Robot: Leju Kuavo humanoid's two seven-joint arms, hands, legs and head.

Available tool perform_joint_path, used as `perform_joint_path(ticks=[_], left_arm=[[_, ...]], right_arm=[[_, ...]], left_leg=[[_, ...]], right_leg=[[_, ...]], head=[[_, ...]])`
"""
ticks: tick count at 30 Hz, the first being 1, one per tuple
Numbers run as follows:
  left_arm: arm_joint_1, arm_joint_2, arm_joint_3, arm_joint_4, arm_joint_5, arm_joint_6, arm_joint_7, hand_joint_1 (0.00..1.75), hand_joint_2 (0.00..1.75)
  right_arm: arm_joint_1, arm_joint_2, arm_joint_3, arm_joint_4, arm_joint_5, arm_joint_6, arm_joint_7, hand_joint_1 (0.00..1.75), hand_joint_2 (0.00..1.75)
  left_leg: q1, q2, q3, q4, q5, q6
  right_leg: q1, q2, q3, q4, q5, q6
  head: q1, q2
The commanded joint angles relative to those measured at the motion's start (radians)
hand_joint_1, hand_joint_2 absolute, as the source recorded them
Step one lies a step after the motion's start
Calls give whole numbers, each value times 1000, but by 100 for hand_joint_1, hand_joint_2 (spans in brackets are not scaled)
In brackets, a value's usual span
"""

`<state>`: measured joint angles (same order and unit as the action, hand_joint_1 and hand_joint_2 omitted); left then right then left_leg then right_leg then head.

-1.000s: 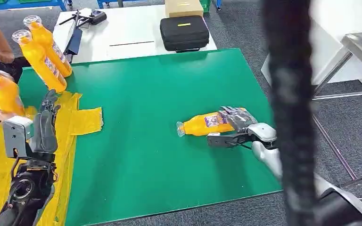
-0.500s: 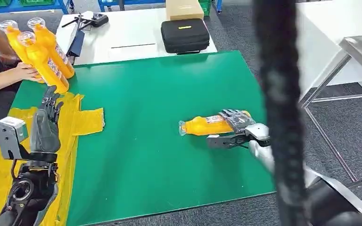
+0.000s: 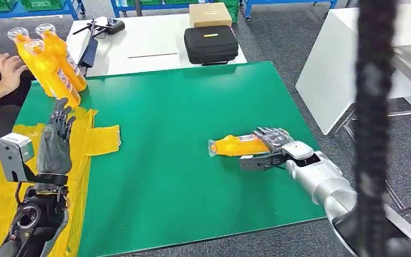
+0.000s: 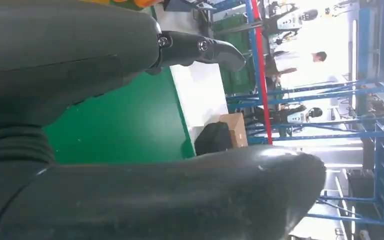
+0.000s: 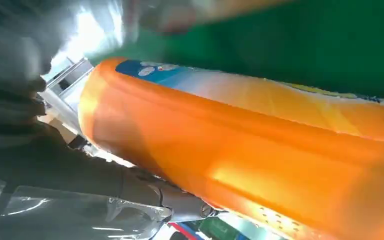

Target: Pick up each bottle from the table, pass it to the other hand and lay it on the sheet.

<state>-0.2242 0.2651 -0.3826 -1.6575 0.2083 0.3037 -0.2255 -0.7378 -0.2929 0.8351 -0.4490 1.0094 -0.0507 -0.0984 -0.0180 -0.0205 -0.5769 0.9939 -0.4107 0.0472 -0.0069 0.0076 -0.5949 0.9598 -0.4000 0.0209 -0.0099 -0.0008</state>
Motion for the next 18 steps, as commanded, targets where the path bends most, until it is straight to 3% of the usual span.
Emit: perform_joint_path(ticks=[1,3,18], left_arm=[[-54,-11,-34,42,13,-6,4,0,0],[-57,-10,-35,44,15,-6,4,0,0],[-79,-34,-62,50,19,-4,9,0,0]], right_arm=[[148,-26,62,72,11,53,7,175,175],[157,-25,64,70,13,53,7,175,175],[240,-30,61,59,10,65,27,175,175]], left_leg=[[4,-8,-2,-2,2,-4],[3,-4,4,-1,-1,-1],[6,-8,8,-2,-1,1]], right_leg=[[3,-10,3,-6,1,0],[3,-5,7,-5,-1,0],[6,-10,16,-15,-1,1]], head=[[0,0],[0,0],[0,0]])
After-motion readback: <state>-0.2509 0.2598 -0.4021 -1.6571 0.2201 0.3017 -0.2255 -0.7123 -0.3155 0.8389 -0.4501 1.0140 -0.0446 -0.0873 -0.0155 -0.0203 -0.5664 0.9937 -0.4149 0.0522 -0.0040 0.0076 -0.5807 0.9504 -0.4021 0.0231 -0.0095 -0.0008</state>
